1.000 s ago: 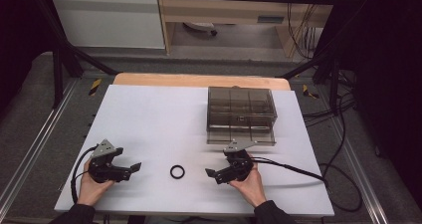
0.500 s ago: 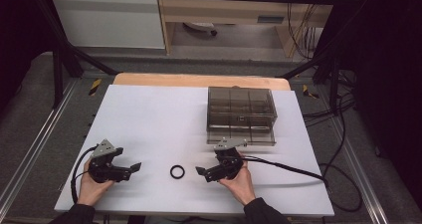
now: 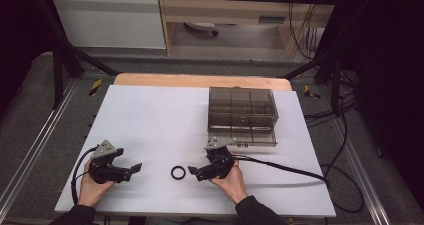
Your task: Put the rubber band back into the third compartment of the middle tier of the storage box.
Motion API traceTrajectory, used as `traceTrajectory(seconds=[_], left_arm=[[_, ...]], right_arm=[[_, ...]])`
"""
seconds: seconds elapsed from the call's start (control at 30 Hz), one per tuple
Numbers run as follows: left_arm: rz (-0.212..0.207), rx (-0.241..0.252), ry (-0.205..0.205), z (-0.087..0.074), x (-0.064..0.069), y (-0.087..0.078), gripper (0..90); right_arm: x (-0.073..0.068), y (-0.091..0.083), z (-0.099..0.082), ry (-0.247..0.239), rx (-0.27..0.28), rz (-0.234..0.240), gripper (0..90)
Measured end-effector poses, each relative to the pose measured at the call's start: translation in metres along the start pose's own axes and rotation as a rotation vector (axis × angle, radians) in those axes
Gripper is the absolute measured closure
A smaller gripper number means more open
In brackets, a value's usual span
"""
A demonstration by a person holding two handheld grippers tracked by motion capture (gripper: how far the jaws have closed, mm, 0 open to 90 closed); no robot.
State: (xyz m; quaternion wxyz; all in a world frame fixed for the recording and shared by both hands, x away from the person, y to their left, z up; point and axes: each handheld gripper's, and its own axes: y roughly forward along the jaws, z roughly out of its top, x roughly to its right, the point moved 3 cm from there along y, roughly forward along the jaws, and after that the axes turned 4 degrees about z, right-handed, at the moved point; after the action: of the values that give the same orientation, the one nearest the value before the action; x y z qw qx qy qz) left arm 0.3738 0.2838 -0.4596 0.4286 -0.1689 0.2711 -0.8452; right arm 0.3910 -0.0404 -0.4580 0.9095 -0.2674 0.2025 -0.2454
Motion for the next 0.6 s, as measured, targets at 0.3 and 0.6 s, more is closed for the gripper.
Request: traceTrajectory(seconds=[0.3,0.6], left_arm=[[0.0,0.002,-0.001,0.0,0.0,0.0,4.4],[0.0,0.003,-0.001,0.0,0.0,0.0,4.4]], right_arm=[[-0.008,0.014,0.005,-0.021,-0.019,0.007,12.8],[-0.016,0.03,0.008,-0.033,-0.045,0.027,27.7]])
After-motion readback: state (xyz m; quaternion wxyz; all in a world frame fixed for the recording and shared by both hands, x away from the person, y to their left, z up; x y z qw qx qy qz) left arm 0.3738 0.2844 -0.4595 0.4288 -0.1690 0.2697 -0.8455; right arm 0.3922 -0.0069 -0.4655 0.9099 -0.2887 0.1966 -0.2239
